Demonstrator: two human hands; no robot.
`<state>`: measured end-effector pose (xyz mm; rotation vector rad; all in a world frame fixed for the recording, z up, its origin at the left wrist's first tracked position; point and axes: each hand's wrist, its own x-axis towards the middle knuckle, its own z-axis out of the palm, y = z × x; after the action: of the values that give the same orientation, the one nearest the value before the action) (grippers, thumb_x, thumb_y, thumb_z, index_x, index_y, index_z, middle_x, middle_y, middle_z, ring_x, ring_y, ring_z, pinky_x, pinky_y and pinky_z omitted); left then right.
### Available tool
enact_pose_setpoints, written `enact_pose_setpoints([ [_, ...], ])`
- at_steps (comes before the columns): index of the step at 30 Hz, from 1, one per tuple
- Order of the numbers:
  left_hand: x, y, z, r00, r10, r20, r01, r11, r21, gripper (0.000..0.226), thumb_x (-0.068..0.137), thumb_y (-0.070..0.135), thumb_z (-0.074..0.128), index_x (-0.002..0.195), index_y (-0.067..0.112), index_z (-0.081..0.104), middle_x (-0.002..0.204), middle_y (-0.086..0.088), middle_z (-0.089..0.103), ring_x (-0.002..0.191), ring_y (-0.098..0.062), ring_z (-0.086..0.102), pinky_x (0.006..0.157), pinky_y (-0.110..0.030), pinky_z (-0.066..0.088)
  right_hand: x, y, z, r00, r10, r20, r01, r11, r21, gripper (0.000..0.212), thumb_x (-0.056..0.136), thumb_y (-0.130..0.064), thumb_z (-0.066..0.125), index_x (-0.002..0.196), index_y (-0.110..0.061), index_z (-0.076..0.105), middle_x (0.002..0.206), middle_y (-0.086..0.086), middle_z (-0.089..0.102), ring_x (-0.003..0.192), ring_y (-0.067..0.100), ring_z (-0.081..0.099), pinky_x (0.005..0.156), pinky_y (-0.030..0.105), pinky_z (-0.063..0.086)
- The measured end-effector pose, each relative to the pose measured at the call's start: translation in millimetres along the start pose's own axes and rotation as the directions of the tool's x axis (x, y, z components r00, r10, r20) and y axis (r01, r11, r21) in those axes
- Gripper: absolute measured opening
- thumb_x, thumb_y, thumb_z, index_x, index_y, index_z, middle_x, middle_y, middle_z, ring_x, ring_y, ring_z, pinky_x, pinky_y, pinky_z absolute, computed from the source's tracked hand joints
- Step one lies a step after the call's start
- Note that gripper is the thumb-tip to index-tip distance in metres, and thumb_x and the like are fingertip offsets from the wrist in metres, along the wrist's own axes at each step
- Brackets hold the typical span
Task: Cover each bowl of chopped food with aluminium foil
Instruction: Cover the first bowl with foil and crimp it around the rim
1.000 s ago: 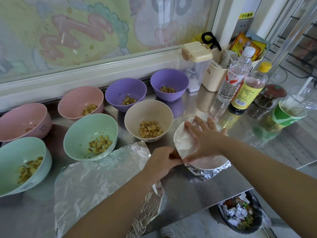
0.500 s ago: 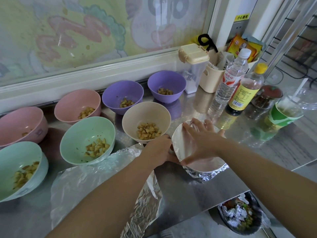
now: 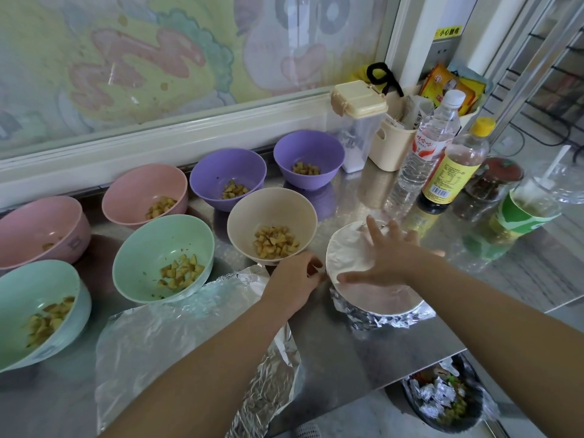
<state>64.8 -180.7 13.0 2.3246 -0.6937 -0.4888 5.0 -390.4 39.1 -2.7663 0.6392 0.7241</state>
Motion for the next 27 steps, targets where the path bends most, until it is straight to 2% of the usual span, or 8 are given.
enact_pose_setpoints([
  [2,-6,1,3,0.996,-0.087,-0.020,0.083,0.985,-0.154,0.019,0.091,0.031,0.070,0.106,0.019,0.070,0.098,0.008,0.071,0.089,-0.005,0.064,0.076,-0.013,0.046,-5,1,-11,1.000,0.025,-0.002,-0.025,0.999,-0.020,0.162,0.014,-0.115,0.028,0.148,-0.047,-0.032,0.164,0.002,-0.032,0.152,0.046,-0.016,0.112,0.079,0.009],
  [5,-15,5,12,0.961,-0.262,0.085,0.275,0.897,-0.346,0.015,0.094,0.034,0.065,0.102,0.021,0.066,0.092,0.004,0.072,0.071,-0.009,0.067,0.069,-0.022,0.050,-13,-7,-24,0.994,-0.112,-0.014,0.110,0.990,-0.089,0.154,0.023,-0.110,0.038,0.149,-0.051,-0.028,0.160,-0.004,-0.038,0.148,0.043,-0.029,0.107,0.084,0.000],
  [8,-27,18,19,0.810,-0.453,0.372,0.574,0.489,-0.657,0.018,0.099,0.034,0.059,0.096,0.016,0.062,0.084,-0.003,0.069,0.051,-0.009,0.054,0.048,-0.021,0.037,-14,-12,-23,0.976,-0.192,0.099,0.198,0.978,-0.058,0.151,0.023,-0.107,0.044,0.150,-0.056,-0.020,0.164,-0.008,-0.031,0.148,0.041,-0.031,0.107,0.084,0.007],
  [10,-34,25,24,0.718,-0.453,0.529,0.665,0.222,-0.713,0.023,0.099,0.036,0.058,0.092,0.015,0.063,0.077,-0.003,0.065,0.051,-0.010,0.048,0.046,-0.019,0.033,-14,-12,-20,0.975,-0.185,0.120,0.194,0.978,-0.071,0.147,0.030,-0.103,0.051,0.152,-0.056,-0.017,0.165,-0.008,-0.028,0.149,0.041,-0.028,0.106,0.086,0.007],
  [13,-41,29,32,0.663,-0.389,0.640,0.697,0.009,-0.717,0.031,0.099,0.038,0.056,0.079,0.015,0.061,0.056,0.003,0.059,0.051,-0.008,0.046,0.045,-0.016,0.035,-14,-13,-18,0.977,-0.177,0.116,0.187,0.979,-0.086,0.149,0.028,-0.104,0.050,0.152,-0.055,-0.018,0.165,-0.008,-0.028,0.150,0.042,-0.027,0.106,0.086,0.008],
  [19,-44,30,43,0.670,-0.288,0.684,0.667,-0.170,-0.725,0.044,0.101,0.040,0.054,0.067,0.012,0.055,0.054,0.000,0.055,0.048,-0.009,0.054,0.046,-0.019,0.045,-13,-13,-18,0.975,-0.188,0.114,0.199,0.976,-0.088,0.153,0.023,-0.107,0.044,0.151,-0.054,-0.021,0.165,-0.005,-0.028,0.149,0.044,-0.027,0.107,0.085,0.010],
  [23,-45,30,48,0.687,-0.297,0.664,0.620,-0.238,-0.748,0.029,0.100,0.025,0.058,0.078,0.007,0.062,0.060,-0.005,0.063,0.053,-0.012,0.062,0.052,-0.022,0.053,-17,-15,-20,0.977,-0.178,0.113,0.189,0.977,-0.095,0.145,0.038,-0.100,0.055,0.153,-0.052,-0.019,0.165,-0.006,-0.029,0.149,0.043,-0.026,0.104,0.087,0.007],
  [27,-44,29,51,0.705,-0.341,0.622,0.587,-0.211,-0.781,0.011,0.098,0.011,0.057,0.094,0.003,0.063,0.067,-0.007,0.065,0.059,-0.012,0.063,0.059,-0.023,0.053,-14,-14,-19,0.978,-0.181,0.108,0.191,0.976,-0.100,0.143,0.044,-0.099,0.060,0.152,-0.053,-0.020,0.165,-0.007,-0.029,0.149,0.043,-0.027,0.103,0.088,0.006],
])
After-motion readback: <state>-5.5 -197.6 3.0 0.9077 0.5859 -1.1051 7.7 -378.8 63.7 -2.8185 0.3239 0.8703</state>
